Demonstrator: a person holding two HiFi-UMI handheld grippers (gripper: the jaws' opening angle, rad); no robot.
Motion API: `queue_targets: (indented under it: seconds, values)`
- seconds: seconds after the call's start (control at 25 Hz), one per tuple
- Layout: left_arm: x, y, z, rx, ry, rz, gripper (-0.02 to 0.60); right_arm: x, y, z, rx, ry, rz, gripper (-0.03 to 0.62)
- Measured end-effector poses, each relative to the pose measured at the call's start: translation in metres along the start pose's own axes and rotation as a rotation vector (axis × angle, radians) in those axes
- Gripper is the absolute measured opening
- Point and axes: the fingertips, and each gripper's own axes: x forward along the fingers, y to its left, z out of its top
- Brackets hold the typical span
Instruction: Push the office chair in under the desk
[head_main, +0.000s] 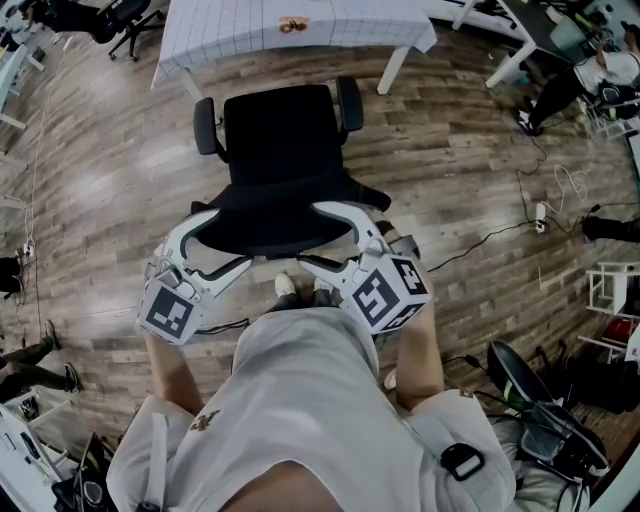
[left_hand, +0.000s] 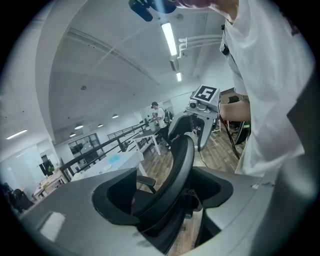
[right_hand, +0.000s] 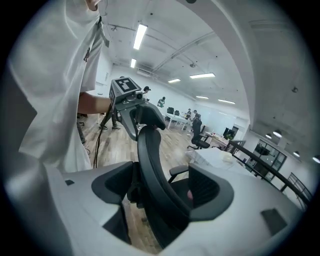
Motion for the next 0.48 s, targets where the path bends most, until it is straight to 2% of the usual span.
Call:
queue_targets:
  seconds: [0.12, 0.48]
  values:
    - [0.0014, 0.0006, 0.0, 0.002, -0.014, 0.018, 0.356, -0.0021, -0.0053, 0.0009, 0.027, -0.03, -0.024, 0.315]
    - [0.0083, 0.0018, -0.0025, -0.013, 0.002, 0.048, 0.37, -0.0022, -0.01, -0.0025, 0.03, -0.046, -0.019, 0.319]
